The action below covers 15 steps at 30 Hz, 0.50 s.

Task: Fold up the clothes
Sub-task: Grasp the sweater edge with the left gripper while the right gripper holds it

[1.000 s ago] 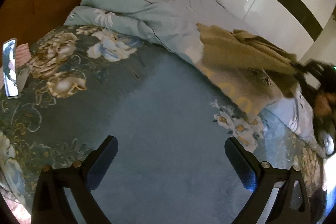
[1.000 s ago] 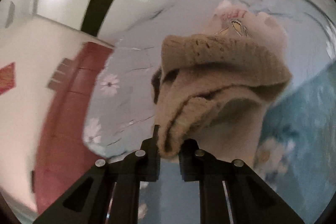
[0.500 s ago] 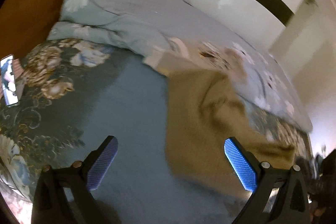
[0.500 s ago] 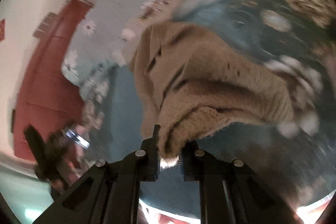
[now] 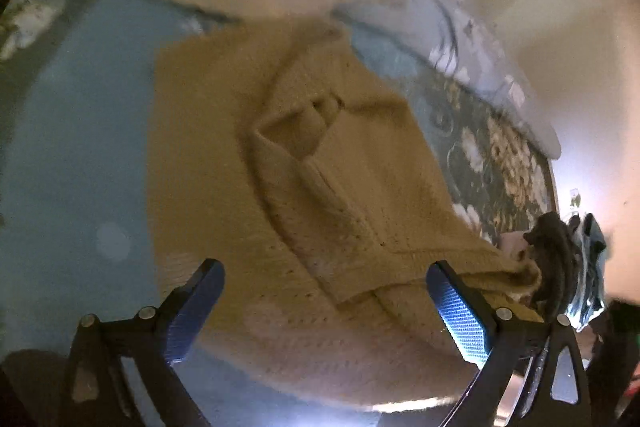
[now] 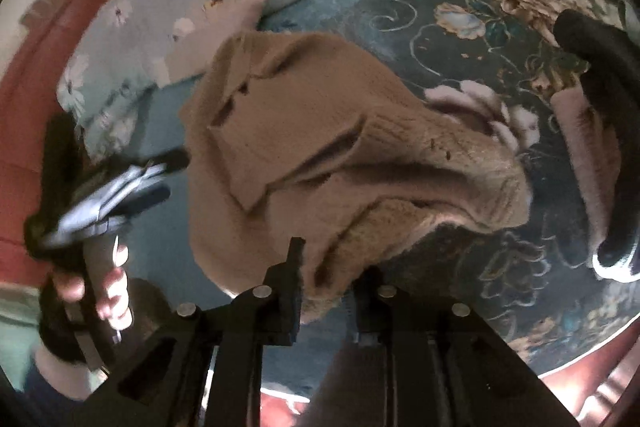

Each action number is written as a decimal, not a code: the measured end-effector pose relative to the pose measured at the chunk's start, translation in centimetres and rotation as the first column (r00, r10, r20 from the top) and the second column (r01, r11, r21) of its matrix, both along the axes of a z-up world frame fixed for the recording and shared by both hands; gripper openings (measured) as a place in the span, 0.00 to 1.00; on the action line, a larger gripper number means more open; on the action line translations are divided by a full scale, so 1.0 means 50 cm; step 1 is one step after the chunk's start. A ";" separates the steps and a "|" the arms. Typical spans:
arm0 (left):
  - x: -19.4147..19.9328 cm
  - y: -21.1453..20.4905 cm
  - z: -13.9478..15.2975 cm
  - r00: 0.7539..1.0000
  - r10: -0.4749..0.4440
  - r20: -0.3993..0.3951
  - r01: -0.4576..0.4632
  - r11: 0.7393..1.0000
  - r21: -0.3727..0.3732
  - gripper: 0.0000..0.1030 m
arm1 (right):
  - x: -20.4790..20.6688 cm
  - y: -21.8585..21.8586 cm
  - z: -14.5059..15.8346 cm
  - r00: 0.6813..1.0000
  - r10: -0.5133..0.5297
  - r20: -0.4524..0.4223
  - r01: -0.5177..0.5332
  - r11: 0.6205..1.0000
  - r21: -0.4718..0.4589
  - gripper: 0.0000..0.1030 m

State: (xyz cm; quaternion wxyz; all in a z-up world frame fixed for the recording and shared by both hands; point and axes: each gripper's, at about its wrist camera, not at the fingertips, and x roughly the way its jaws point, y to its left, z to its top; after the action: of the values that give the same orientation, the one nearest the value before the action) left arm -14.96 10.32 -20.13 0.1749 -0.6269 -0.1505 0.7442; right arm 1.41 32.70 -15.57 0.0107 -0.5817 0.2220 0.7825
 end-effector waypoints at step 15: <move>-0.058 0.052 -0.106 0.977 0.090 0.194 -0.078 0.995 -0.069 0.62 | 0.071 0.111 0.001 0.998 0.010 0.059 -0.016 0.994 0.104 0.34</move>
State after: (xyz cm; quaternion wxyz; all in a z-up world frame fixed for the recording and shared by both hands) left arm -17.87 12.93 -25.45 0.1084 -0.6956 -0.1706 0.6894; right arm 4.95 38.25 -15.51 0.0427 -0.6044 0.1766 0.7757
